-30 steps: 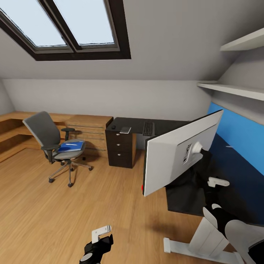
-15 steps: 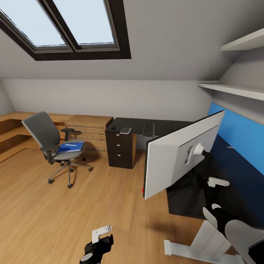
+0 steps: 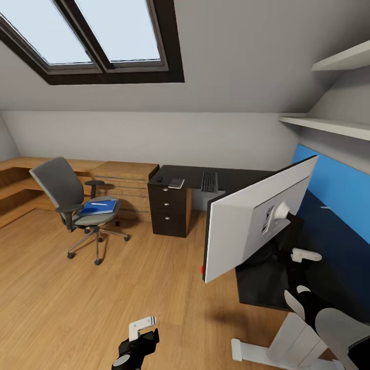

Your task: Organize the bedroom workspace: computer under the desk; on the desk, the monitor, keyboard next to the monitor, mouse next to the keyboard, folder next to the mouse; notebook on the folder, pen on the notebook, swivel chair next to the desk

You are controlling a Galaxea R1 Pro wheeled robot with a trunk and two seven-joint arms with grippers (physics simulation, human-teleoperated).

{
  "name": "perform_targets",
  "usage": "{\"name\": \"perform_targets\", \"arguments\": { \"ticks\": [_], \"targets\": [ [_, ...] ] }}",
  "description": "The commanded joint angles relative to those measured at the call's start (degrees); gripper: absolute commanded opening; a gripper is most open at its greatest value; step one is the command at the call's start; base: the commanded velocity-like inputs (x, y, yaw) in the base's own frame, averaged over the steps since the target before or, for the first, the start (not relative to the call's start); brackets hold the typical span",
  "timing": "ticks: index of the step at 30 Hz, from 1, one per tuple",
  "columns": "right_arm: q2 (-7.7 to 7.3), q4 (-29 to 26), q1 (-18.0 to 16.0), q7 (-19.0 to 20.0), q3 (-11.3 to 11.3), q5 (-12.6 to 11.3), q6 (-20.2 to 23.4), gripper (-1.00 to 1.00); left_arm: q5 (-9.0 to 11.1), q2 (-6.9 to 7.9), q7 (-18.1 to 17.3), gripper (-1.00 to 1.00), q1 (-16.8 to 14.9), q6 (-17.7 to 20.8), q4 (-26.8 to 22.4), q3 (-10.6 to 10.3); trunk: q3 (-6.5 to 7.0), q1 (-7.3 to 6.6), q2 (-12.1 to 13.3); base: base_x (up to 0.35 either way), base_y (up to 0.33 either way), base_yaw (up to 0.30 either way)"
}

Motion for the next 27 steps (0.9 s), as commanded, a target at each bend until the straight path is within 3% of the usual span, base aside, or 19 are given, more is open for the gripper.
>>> {"name": "perform_targets", "arguments": {
  "ticks": [1, 27],
  "targets": [
    [-0.06, 0.0, 0.0, -0.5, 0.5, -0.1, -0.1, 1.0, 0.2, 0.05, 0.4, 1.0, -0.1, 0.2, -0.1, -0.2, -0.07, 0.0, 0.0, 0.0, 0.0, 0.0],
    [-0.51, 0.0, 0.0, -0.5, 0.5, -0.1, -0.1, 1.0, 0.3, 0.12, 0.4, 1.0, -0.1, 0.3, 0.0, -0.2, -0.07, 0.0, 0.0, 0.045, -0.018, 0.0]
  ]
}}
